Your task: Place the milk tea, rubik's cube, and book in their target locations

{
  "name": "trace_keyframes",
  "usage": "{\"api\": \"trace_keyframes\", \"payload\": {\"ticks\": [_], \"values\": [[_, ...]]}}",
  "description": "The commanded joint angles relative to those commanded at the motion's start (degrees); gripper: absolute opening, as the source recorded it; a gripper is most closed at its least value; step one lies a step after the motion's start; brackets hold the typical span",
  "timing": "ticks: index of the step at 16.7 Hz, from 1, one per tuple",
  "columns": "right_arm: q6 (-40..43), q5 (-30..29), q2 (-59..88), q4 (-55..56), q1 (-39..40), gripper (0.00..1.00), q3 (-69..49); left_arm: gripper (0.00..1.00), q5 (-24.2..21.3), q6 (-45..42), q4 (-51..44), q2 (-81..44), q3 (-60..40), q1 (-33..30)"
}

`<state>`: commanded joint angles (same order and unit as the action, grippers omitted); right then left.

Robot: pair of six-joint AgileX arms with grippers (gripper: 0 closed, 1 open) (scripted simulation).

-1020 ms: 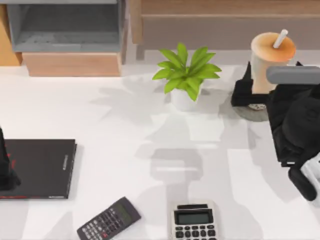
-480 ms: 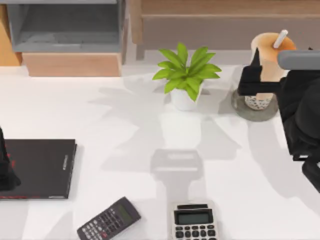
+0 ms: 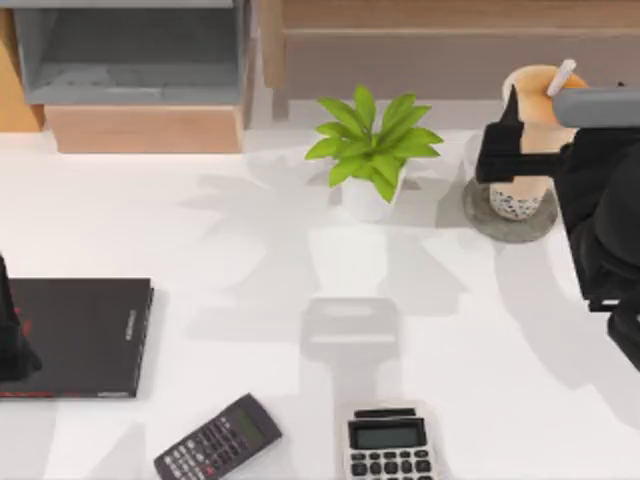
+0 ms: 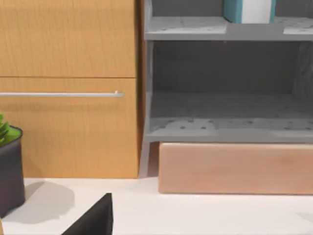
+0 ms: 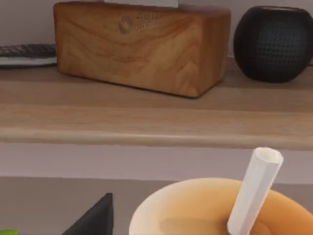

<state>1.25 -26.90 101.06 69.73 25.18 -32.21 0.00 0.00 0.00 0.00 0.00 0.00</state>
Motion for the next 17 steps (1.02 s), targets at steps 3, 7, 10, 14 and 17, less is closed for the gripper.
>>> {"api": "trace_keyframes", "payload": {"ticks": [3, 7, 10, 14, 17], "values": [[3.7, 2.9, -3.3, -6.7, -1.7, 1.00, -3.5, 1.00, 0.0, 0.0, 0.0, 0.0, 0.0, 0.0], [10.0, 8.3, -10.3, -22.8, -6.3, 1.00, -9.2, 1.00, 0.0, 0.0, 0.0, 0.0, 0.0, 0.0], [14.7, 12.6, -16.6, -40.4, -11.7, 1.00, -12.8, 1.00, 0.0, 0.0, 0.0, 0.0, 0.0, 0.0], [20.0, 18.0, -23.7, -70.5, -20.8, 1.00, -15.1, 1.00, 0.0, 0.0, 0.0, 0.0, 0.0, 0.0], [22.5, 21.4, -27.8, -93.6, -28.3, 1.00, -15.1, 1.00, 0.0, 0.0, 0.0, 0.0, 0.0, 0.0]]}}
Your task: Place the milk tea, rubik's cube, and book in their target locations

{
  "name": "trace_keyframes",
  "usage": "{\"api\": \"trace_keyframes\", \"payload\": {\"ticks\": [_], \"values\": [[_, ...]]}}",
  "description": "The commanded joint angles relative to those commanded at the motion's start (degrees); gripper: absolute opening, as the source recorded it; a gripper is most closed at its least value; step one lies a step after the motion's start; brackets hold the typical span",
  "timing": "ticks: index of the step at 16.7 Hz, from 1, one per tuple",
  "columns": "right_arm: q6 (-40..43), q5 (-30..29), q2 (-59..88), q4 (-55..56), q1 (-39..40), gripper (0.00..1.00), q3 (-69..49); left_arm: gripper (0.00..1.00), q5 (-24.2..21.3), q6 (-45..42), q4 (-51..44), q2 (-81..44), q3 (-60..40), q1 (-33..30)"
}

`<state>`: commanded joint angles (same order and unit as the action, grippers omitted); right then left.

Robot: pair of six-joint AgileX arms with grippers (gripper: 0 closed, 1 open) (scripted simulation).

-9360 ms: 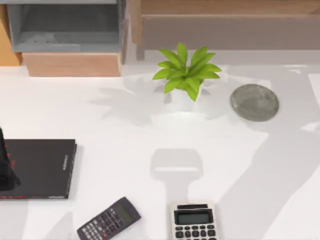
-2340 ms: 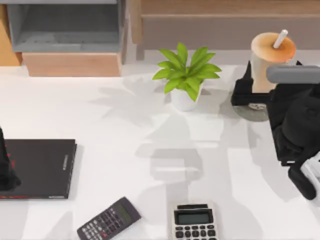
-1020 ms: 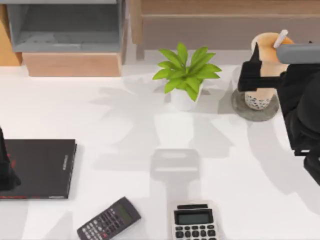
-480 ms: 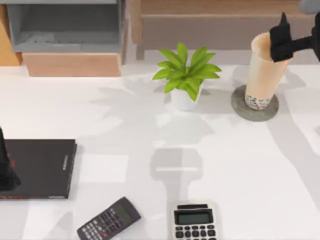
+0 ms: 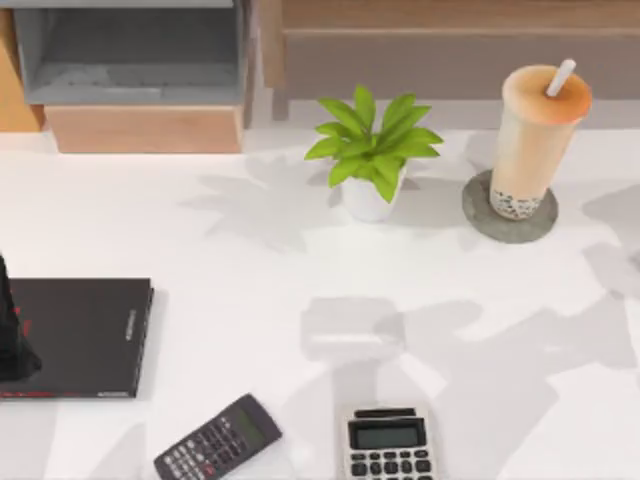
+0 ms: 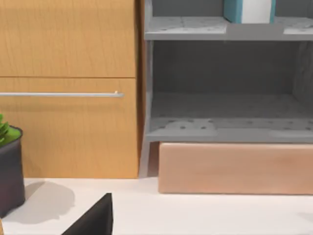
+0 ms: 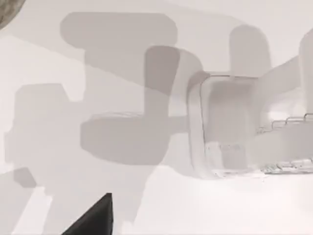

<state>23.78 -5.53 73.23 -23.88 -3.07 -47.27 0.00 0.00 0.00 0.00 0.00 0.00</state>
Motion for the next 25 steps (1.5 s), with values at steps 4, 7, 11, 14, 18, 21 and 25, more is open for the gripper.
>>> {"api": "trace_keyframes", "payload": {"ticks": [4, 7, 11, 14, 18, 21, 25], "values": [[1.4, 3.2, -5.4, -24.3, -9.6, 1.00, 1.4, 1.00, 0.0, 0.0, 0.0, 0.0, 0.0, 0.0], [1.4, 4.7, -8.9, -36.7, -15.8, 1.00, 3.2, 1.00, 0.0, 0.0, 0.0, 0.0, 0.0, 0.0], [0.8, 5.4, -11.3, -45.2, -21.1, 1.00, 5.5, 1.00, 0.0, 0.0, 0.0, 0.0, 0.0, 0.0], [0.8, 5.4, -11.4, -45.9, -21.6, 1.00, 5.7, 1.00, 0.0, 0.0, 0.0, 0.0, 0.0, 0.0], [0.7, 5.4, -11.2, -45.6, -21.4, 1.00, 5.7, 1.00, 0.0, 0.0, 0.0, 0.0, 0.0, 0.0], [0.6, 5.4, -10.2, -41.9, -21.4, 1.00, 8.5, 1.00, 0.0, 0.0, 0.0, 0.0, 0.0, 0.0], [0.5, 5.4, -8.2, -33.5, -21.4, 1.00, 14.6, 1.00, 0.0, 0.0, 0.0, 0.0, 0.0, 0.0]]}}
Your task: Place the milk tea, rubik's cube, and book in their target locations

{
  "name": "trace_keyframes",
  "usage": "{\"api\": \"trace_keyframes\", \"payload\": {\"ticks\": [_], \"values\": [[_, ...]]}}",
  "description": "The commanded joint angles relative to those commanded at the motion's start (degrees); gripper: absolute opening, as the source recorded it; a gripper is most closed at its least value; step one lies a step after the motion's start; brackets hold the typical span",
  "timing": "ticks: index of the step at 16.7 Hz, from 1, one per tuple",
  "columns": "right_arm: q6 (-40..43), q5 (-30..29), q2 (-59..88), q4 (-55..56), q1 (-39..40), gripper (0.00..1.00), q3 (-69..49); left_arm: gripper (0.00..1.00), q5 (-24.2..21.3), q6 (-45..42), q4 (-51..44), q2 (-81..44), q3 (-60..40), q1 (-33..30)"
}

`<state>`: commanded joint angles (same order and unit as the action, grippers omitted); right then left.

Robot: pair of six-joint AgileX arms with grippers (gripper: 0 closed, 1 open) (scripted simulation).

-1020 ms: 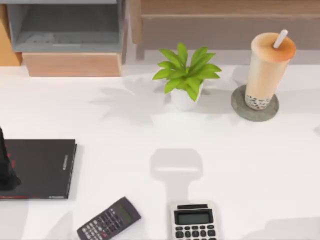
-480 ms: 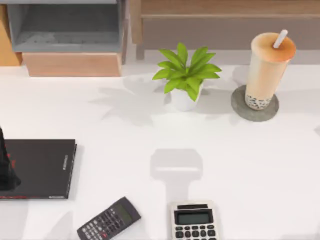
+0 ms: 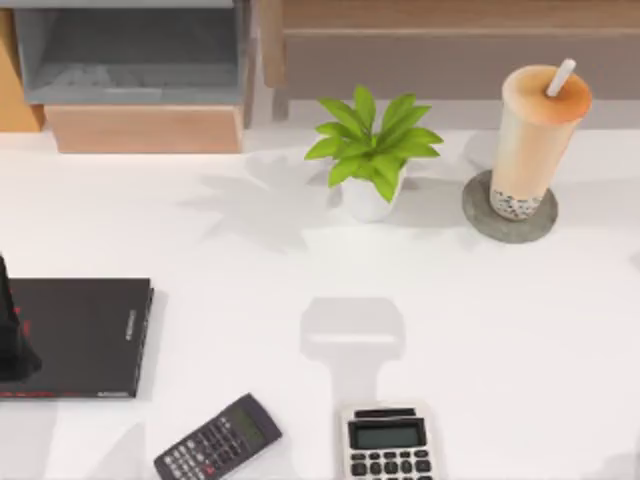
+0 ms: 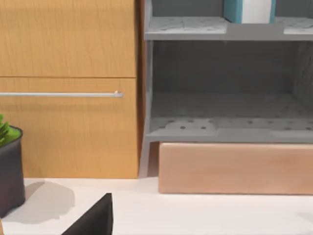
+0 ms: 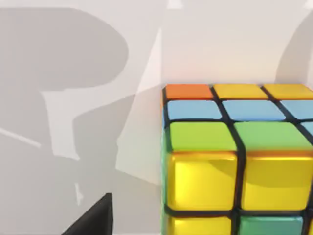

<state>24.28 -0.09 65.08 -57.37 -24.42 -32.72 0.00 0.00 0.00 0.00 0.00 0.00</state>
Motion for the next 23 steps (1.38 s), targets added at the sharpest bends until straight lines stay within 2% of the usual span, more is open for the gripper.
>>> {"api": "trace_keyframes", "payload": {"ticks": [7, 20, 23], "values": [[0.0, 0.0, 1.1, 3.8, 0.0, 1.00, 3.0, 1.00, 0.0, 0.0, 0.0, 0.0, 0.0, 0.0], [0.0, 0.0, 1.1, 3.8, 0.0, 0.02, 3.0, 1.00, 0.0, 0.0, 0.0, 0.0, 0.0, 0.0], [0.0, 0.0, 1.1, 3.8, 0.0, 0.00, 3.0, 1.00, 0.0, 0.0, 0.0, 0.0, 0.0, 0.0]]}}
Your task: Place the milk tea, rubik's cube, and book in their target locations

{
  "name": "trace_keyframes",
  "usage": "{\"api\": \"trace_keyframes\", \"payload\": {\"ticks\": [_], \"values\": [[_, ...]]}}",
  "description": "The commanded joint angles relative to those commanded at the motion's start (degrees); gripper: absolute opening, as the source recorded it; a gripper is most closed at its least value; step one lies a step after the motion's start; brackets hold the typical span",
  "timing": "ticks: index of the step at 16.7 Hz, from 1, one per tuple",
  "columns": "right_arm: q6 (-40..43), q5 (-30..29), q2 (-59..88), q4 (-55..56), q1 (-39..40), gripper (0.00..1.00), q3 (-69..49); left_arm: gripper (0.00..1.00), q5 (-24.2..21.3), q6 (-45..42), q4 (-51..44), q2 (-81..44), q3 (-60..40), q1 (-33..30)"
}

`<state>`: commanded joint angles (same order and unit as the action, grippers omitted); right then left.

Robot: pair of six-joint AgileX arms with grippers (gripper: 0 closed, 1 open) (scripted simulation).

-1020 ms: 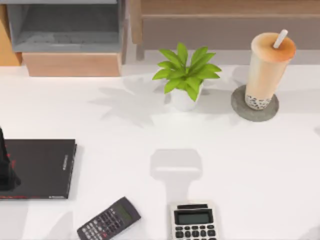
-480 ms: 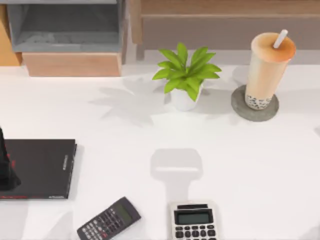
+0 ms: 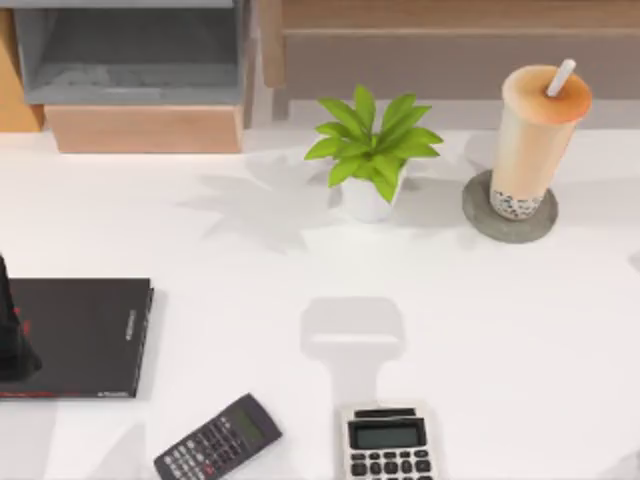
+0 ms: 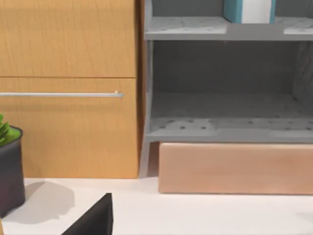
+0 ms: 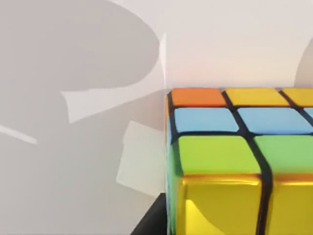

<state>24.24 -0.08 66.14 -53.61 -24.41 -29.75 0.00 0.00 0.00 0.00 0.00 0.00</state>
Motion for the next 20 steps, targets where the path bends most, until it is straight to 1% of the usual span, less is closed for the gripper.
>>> {"api": "trace_keyframes", "payload": {"ticks": [7, 15, 20], "values": [[0.0, 0.0, -0.1, -0.2, 0.0, 0.00, -0.2, 1.00, 0.0, 0.0, 0.0, 0.0, 0.0, 0.0], [0.1, -0.1, -2.8, -8.4, -0.2, 0.00, -5.7, 1.00, 0.0, 0.0, 0.0, 0.0, 0.0, 0.0], [0.0, 0.0, -2.6, -8.3, 0.0, 0.00, -5.6, 1.00, 0.0, 0.0, 0.0, 0.0, 0.0, 0.0]]}}
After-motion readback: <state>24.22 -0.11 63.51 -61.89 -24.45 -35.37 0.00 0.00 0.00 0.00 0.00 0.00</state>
